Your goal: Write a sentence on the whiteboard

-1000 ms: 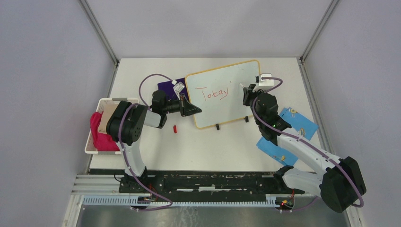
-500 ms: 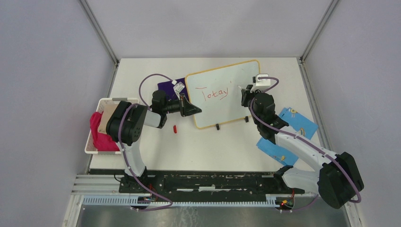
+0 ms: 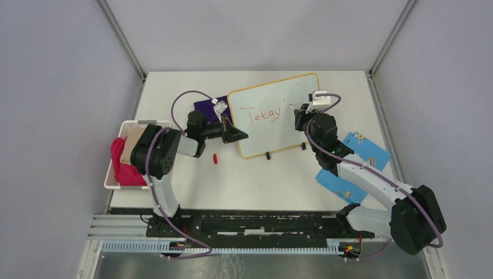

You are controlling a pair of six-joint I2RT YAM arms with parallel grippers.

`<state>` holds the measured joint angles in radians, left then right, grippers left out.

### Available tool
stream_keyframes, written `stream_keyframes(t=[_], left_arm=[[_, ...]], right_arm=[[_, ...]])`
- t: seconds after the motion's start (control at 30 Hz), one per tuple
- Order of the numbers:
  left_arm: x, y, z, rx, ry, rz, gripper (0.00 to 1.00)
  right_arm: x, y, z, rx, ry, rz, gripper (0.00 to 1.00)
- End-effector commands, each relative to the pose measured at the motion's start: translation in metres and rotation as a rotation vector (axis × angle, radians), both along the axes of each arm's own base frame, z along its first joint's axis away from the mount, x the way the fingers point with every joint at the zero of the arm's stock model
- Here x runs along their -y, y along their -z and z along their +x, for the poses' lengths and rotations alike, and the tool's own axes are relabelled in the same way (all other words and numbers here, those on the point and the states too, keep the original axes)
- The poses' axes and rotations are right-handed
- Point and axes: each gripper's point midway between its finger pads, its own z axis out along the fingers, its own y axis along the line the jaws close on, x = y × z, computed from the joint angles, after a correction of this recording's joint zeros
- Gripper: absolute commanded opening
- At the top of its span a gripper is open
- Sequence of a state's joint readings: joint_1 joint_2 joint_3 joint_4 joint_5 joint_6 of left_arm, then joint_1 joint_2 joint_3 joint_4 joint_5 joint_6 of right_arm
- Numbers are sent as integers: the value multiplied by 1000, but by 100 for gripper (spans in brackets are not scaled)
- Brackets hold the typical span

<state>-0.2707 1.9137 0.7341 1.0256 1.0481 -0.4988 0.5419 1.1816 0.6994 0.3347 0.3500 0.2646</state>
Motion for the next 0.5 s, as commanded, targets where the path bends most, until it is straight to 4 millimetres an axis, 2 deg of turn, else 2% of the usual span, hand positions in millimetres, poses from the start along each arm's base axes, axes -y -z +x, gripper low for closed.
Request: stream_keyframes(t=[0.0, 0.17, 0.47], left_arm=[[-3, 17, 10, -21, -64, 58, 2], [-3, 17, 9, -20, -63, 59, 2], [-3, 17, 10, -19, -66, 64, 2]], right_arm=[[-7, -17, 4, 41, -26, 39, 0], [4, -6, 0, 13, 15, 11, 0], [16, 0, -3, -6, 57, -26, 0]])
